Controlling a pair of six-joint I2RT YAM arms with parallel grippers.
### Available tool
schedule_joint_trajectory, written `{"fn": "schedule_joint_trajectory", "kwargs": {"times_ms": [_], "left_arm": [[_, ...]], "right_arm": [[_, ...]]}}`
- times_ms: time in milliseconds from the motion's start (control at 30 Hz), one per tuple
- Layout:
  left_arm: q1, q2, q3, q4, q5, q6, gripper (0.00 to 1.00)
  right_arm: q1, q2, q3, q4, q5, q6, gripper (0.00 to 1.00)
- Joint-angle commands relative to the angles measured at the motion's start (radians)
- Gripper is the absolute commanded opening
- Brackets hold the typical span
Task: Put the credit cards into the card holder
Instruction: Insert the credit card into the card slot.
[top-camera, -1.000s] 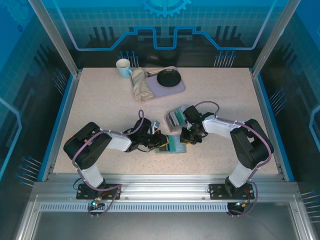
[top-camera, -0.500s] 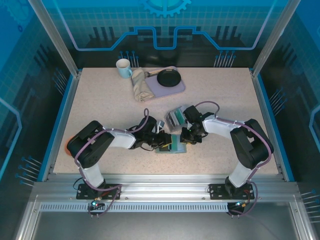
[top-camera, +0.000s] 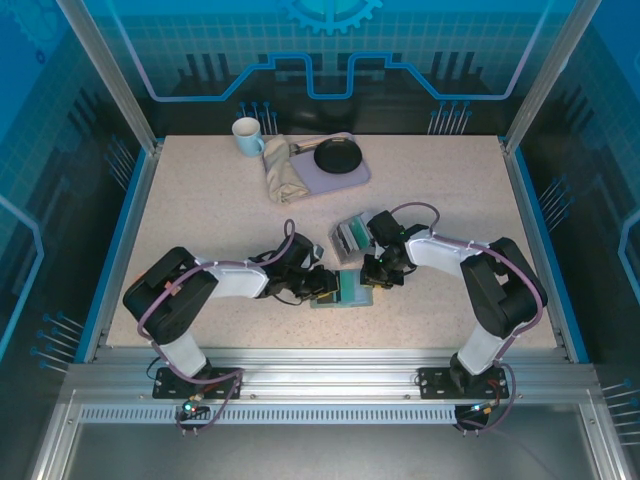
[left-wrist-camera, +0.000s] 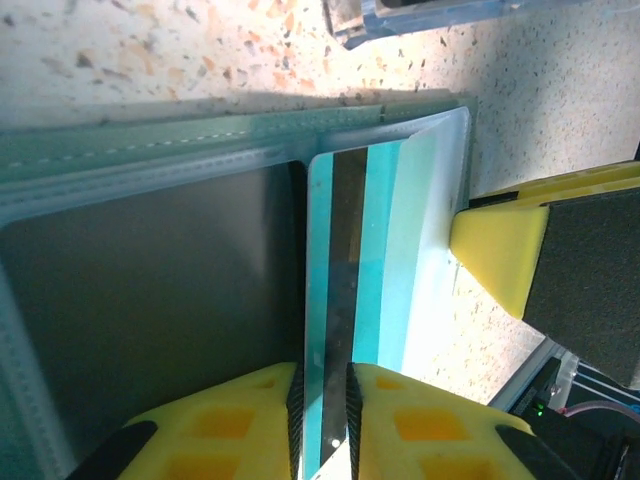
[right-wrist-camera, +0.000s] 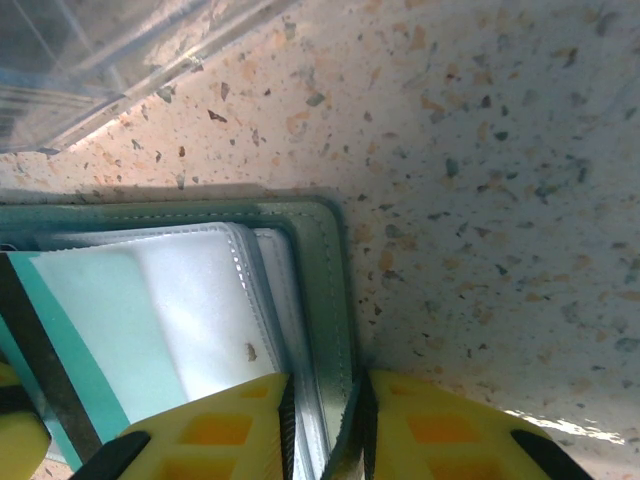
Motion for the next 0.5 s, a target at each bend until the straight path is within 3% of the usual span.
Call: {"fn": "schedule_joint_trajectory", "kwargs": {"times_ms": [0,300,467], "left_arm": [[-0.001,-0.024,0.011,-0.035,-0.015,0.026,0.13],[-0.002,0.010,0.024,-0.015,0.039,0.030,0.04],[-0.004,0.035,0.044,-0.014,0.066,0.030,0.03]], "right_arm": [[0.008,0.086,-0.050,0.028,-0.005,0.012,0.24],[0.009,0.094,-0.050,0.032,-0.014,0.012,0.24],[0.009,0.092,-0.050,0.044,-0.026,0.019,0.24]]}}
